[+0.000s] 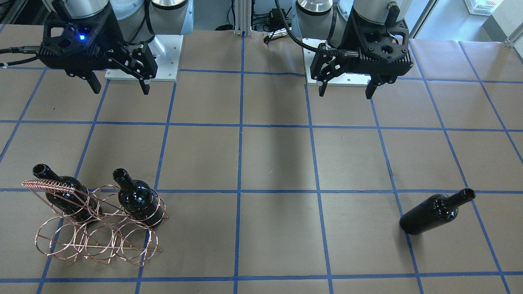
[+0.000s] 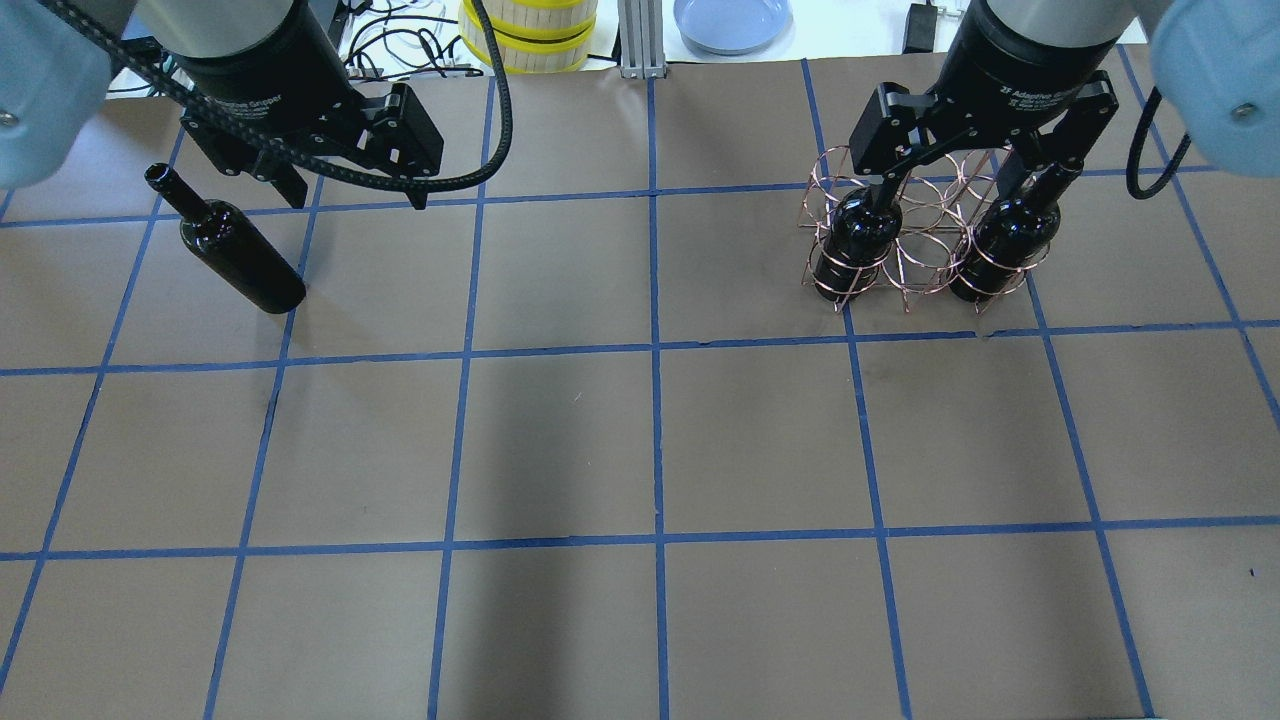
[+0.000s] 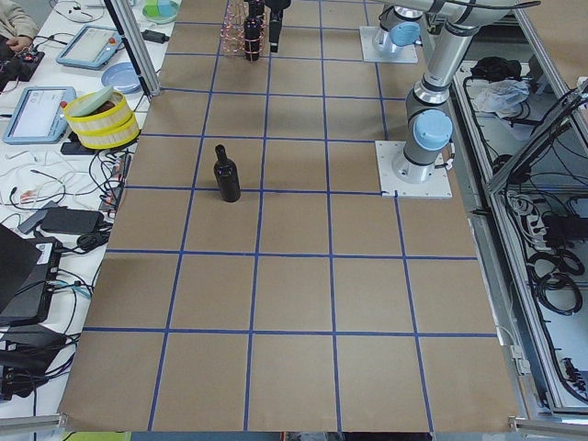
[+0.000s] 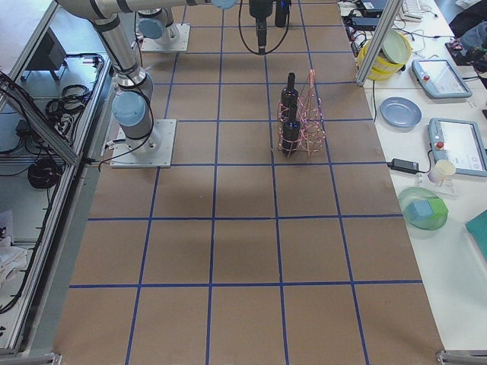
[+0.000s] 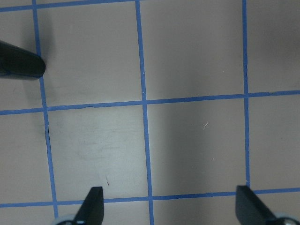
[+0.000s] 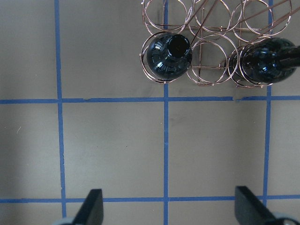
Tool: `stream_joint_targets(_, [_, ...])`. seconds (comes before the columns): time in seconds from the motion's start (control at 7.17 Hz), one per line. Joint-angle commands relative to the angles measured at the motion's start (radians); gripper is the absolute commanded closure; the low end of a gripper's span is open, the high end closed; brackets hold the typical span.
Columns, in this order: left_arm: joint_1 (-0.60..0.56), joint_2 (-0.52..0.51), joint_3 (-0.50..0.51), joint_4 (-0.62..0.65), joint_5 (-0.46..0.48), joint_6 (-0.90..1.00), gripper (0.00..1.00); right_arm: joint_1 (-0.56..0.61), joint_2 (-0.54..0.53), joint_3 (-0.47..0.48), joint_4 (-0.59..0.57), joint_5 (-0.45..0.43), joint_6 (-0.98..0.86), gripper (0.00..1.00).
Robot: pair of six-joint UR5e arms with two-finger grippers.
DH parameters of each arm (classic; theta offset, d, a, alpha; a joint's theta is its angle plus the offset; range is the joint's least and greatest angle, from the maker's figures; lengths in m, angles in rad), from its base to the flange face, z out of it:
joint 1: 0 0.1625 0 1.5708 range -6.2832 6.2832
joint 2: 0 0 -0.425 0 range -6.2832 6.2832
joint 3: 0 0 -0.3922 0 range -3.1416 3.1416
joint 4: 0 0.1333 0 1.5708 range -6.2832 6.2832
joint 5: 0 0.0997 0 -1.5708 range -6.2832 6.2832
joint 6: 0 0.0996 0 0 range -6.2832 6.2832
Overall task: Place wine into wine basket
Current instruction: 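Move the left gripper down over the neck of the loose dark bottle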
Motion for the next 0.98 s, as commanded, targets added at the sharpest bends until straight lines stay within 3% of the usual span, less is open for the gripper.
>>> stream_joint_targets(0.0, [-0.001, 0.028, -0.017, 0.004, 0.013, 0.002, 0.0, 0.0, 0.0, 0.0, -0.002, 0.0, 0.001, 0.0])
stream_joint_targets(0.14, [0.026, 0.025, -0.026, 0.023, 0.016, 0.049, 0.0, 0.0, 0.0, 0.002, -0.002, 0.0, 0.001, 0.0])
stream_joint_targets(0.28, [0.159, 0.016, -0.057, 0.134, 0.01, 0.245, 0.0, 0.0, 0.0, 0.002, -0.002, 0.0, -0.001, 0.0])
stream_joint_targets(0.56, [0.491, 0.005, -0.074, 0.157, -0.082, 0.566, 0.0, 0.0, 0.0, 0.002, -0.002, 0.0, -0.001, 0.0])
stream_joint_targets(0.7, [0.576, -0.021, -0.074, 0.169, -0.079, 0.589, 0.0, 0.0, 0.0, 0.002, -0.002, 0.0, -0.001, 0.0])
stream_joint_targets(0.84, [0.589, -0.056, -0.08, 0.238, -0.078, 0.591, 0.0, 0.0, 0.0, 0.002, -0.002, 0.0, -0.001, 0.0])
